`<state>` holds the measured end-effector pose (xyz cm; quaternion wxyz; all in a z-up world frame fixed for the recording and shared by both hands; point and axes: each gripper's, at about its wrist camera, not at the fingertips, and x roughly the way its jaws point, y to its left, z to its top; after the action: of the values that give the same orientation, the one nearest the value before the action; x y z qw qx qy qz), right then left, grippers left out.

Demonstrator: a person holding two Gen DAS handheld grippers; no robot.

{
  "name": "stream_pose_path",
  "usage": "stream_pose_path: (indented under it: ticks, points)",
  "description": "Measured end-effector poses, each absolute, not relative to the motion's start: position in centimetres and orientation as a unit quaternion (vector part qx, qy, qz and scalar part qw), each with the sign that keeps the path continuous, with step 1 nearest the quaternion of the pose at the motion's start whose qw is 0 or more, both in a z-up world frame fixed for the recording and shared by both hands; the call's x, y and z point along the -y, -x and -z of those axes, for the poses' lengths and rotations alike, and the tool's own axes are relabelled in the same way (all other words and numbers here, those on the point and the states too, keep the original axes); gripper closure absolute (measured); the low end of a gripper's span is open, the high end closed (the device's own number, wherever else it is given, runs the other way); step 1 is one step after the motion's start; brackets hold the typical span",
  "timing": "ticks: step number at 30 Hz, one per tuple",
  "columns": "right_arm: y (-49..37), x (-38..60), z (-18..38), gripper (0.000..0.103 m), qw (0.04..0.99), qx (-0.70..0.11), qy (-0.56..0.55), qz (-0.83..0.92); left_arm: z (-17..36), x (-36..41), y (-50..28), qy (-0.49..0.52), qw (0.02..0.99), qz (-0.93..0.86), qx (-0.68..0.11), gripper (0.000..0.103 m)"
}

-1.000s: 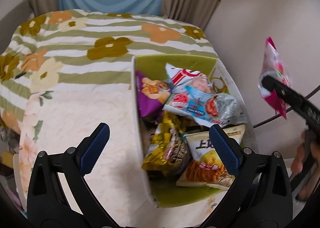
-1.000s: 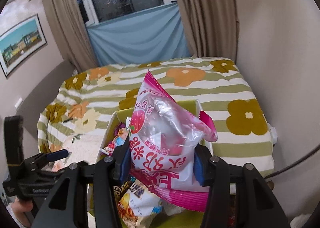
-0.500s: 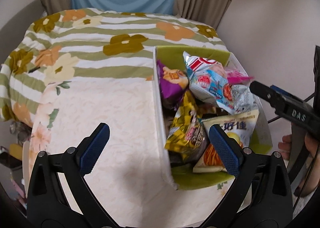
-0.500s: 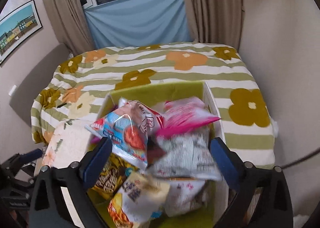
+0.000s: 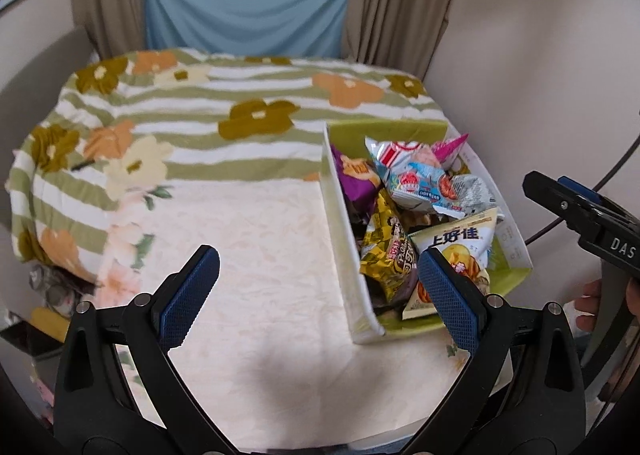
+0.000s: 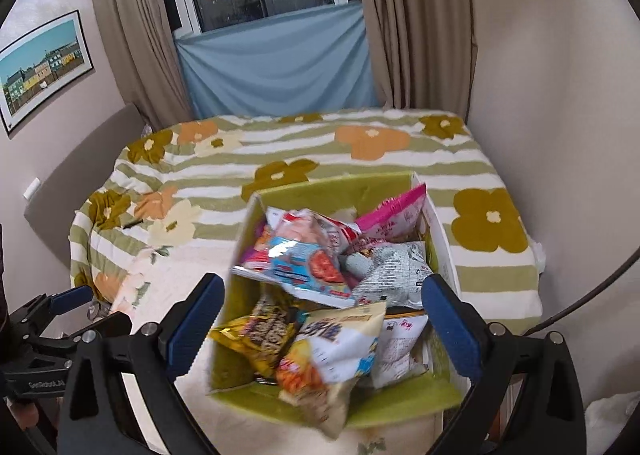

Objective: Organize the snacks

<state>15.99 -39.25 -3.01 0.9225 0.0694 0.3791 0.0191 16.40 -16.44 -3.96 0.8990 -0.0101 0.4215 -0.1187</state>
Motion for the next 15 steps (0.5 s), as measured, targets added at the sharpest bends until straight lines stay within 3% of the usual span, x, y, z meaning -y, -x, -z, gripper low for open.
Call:
stream_pose_path:
  ticks: [7, 15]
  points:
    - [-10.3, 34.9, -1.4, 0.005, 0.937, -0.346, -0.038, -0.007, -1.3, 12.2, -10.3, -0.01, 0.929, 0.099, -0.356, 0.004]
    - [-3.5, 31.1, -2.5, 0.004, 0.945, -0.327, -0.017, 0.023, -3.1, 8.5, -3.7, -0.018, 0.944, 0.087, -0.316, 0.0]
